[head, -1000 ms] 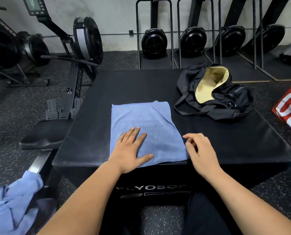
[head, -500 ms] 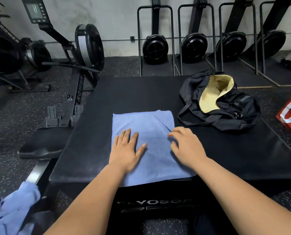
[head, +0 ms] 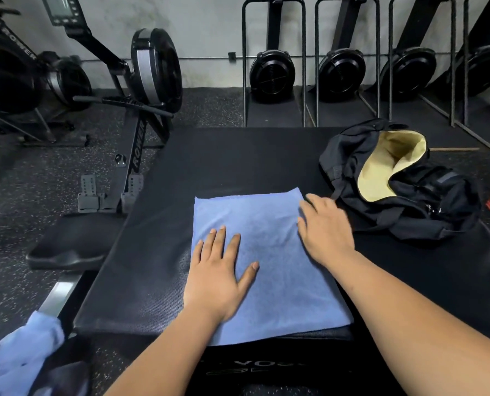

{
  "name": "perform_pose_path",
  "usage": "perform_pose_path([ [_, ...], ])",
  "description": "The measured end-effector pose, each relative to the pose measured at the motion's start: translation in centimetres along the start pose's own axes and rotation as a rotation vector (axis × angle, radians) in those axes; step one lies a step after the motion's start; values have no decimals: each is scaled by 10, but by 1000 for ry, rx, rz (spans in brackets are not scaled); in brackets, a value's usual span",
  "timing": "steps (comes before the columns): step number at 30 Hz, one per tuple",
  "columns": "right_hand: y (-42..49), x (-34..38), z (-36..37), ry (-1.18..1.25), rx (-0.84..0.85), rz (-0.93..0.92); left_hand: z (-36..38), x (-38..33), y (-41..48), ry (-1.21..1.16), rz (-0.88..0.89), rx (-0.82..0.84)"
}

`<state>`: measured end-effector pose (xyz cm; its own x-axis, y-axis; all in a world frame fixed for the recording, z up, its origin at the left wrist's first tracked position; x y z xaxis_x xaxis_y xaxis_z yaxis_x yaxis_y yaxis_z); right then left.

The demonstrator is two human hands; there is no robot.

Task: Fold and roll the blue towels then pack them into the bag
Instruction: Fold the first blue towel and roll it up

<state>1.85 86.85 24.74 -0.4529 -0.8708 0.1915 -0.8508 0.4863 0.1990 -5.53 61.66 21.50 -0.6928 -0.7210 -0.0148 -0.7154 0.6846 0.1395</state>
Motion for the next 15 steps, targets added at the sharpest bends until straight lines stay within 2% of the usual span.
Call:
perform_pose_path([
  [1,1,6,8,23,84,-65,0,0,0,-4,-3,-2],
  [3,0,9,21,-8,213,-38,-1,1,1,-20,-9,-13],
  [5,-2,1,23,-75,228,110,-2,1,1,-27,-8,-19],
  [7,-6,1,18,-134,193,177,-3,1,1,-30,-11,-14],
  [10,-17,20,7,-69,75,31,-6,-1,1,-60,-4,-30],
  [13,-51,36,16,58,156,-187,-13,-1,0,-143,64,-138],
  [15,-69,29,19,55,170,-148,-18,-3,-4,-161,133,-240],
])
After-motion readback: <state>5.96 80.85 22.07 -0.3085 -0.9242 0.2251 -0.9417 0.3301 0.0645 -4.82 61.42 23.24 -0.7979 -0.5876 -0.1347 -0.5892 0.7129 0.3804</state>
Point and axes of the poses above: each hand's wrist, its own y-axis towards the middle knuckle, its own z-axis out of the palm, x = y × z, the point moved 6 cm from there along y, towards the middle knuckle, and after that the axes turned 10 degrees about y, right-handed, at the moved point
